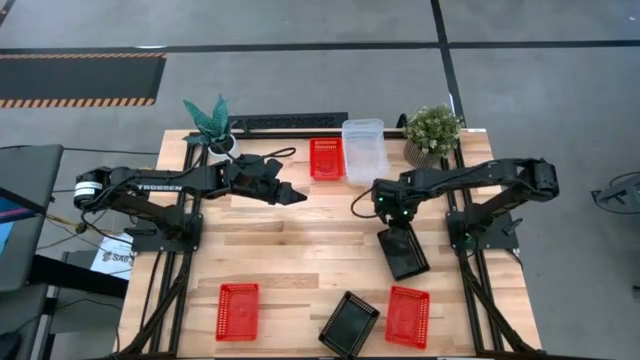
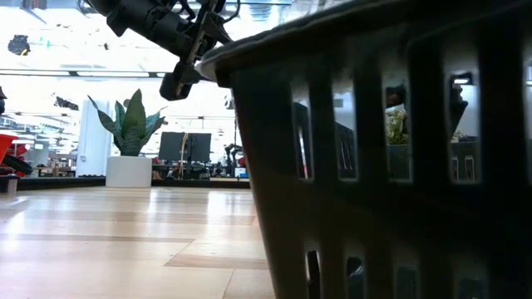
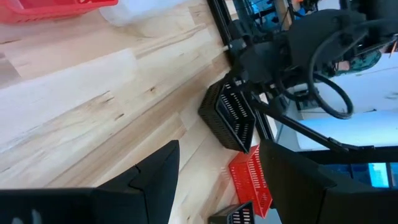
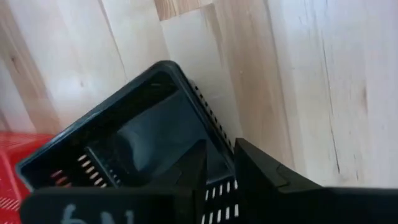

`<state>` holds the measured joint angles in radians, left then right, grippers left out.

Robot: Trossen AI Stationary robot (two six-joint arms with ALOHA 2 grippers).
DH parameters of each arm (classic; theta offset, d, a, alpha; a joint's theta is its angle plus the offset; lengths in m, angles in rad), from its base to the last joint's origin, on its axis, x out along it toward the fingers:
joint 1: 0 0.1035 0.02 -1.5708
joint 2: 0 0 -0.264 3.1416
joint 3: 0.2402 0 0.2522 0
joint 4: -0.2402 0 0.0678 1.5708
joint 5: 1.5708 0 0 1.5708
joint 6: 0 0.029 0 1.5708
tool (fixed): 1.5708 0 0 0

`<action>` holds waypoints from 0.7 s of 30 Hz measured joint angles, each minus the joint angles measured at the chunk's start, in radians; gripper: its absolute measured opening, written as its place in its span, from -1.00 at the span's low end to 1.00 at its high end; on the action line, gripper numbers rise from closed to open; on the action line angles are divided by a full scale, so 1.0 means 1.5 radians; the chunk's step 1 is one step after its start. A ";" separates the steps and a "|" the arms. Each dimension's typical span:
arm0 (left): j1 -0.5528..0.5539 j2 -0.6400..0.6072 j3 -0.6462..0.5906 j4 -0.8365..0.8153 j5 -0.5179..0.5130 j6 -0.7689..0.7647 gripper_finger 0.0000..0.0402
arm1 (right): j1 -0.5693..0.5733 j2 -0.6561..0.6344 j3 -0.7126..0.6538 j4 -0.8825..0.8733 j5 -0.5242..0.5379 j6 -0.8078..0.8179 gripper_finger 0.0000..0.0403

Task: Stack baskets by color
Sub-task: Stack the left black bin on the right black bin, then stack the bottom black bin on the black bin

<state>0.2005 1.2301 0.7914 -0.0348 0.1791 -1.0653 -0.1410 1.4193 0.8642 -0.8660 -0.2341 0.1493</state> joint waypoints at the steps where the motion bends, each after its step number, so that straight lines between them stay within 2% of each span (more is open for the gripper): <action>1: 0.000 0.000 0.000 -0.003 0.000 0.000 0.04 | 0.000 0.000 0.005 -0.002 0.000 0.000 -0.49; 4: 0.000 0.000 0.000 -0.010 0.000 0.000 0.04 | 0.000 -0.018 0.028 -0.017 -0.001 0.020 -0.49; 7: 0.000 0.000 0.000 -0.010 0.004 0.000 0.04 | 0.000 -0.047 0.058 -0.055 -0.001 0.090 -0.49; 9: 0.001 -0.003 0.000 -0.008 0.032 0.014 0.04 | 0.014 -0.071 0.069 -0.067 -0.021 0.113 -0.49; 12: 0.002 -0.013 0.000 -0.005 0.107 0.040 0.04 | 0.057 -0.116 0.072 -0.016 -0.069 0.122 -0.49; 15: 0.002 -0.027 0.000 -0.006 0.159 0.041 0.04 | 0.097 -0.137 0.073 0.044 -0.060 0.186 -0.49; 18: -0.002 -0.043 0.000 -0.007 0.174 0.041 0.04 | 0.131 -0.133 0.073 0.102 -0.021 0.242 -0.49; 21: -0.008 -0.059 0.000 -0.007 0.171 0.040 0.04 | 0.168 -0.104 0.073 0.164 -0.017 0.272 -0.49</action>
<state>0.1886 1.1410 0.7918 -0.0446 0.4351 -1.0048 0.1110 1.2638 0.9730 -0.6201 -0.2596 0.5579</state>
